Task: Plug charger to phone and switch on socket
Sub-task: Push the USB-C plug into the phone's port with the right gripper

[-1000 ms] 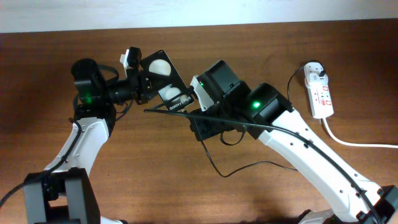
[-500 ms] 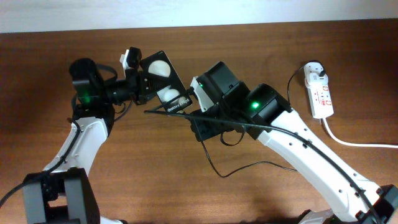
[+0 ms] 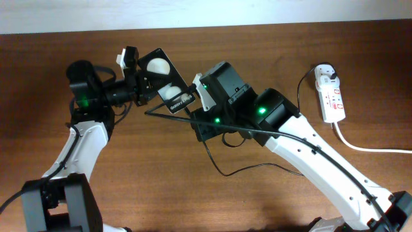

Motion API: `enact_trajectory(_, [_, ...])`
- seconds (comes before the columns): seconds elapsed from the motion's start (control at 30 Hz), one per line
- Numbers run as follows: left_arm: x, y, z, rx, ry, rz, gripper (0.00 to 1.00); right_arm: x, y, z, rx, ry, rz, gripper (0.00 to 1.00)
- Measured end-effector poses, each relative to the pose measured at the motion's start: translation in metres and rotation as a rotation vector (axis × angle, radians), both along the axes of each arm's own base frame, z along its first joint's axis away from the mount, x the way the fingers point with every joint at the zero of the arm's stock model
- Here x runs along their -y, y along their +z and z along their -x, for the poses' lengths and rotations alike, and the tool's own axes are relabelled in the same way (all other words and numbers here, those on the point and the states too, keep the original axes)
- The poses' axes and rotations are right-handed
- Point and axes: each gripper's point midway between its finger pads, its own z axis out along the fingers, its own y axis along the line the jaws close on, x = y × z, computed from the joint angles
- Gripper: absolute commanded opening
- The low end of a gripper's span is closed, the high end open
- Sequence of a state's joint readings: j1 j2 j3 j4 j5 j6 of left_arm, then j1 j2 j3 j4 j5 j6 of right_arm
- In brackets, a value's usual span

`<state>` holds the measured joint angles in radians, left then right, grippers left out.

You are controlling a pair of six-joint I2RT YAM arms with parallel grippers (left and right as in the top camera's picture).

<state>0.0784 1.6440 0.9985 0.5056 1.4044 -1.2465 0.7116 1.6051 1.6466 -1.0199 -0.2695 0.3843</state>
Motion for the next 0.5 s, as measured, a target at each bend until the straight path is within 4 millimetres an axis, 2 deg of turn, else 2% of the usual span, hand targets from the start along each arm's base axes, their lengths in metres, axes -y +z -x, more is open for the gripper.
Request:
enact_trajectory(0.13, [0.0,0.001,0.0,0.013,-0.003,-0.002,0.0,0.001,-0.001,-0.001,0.009,0.002,0.01,0.1])
enact_trajectory(0.23, [0.01,0.002,0.011,0.051,-0.071,-0.004,0.0,0.002,0.0,-0.004,0.033,0.006,0.02,0.14])
enact_trajectory(0.33, [0.011,0.001,0.01,0.06,-0.065,-0.007,0.0,0.006,-0.003,-0.004,0.031,0.0,0.043,0.2])
enact_trajectory(0.4, [0.01,0.001,0.006,0.058,-0.042,-0.011,0.0,0.009,-0.005,-0.004,0.03,-0.008,0.06,0.3])
enact_trajectory(0.5, [0.009,0.0,0.002,0.057,-0.016,-0.016,0.0,0.006,-0.007,-0.001,0.063,-0.004,0.095,0.31])
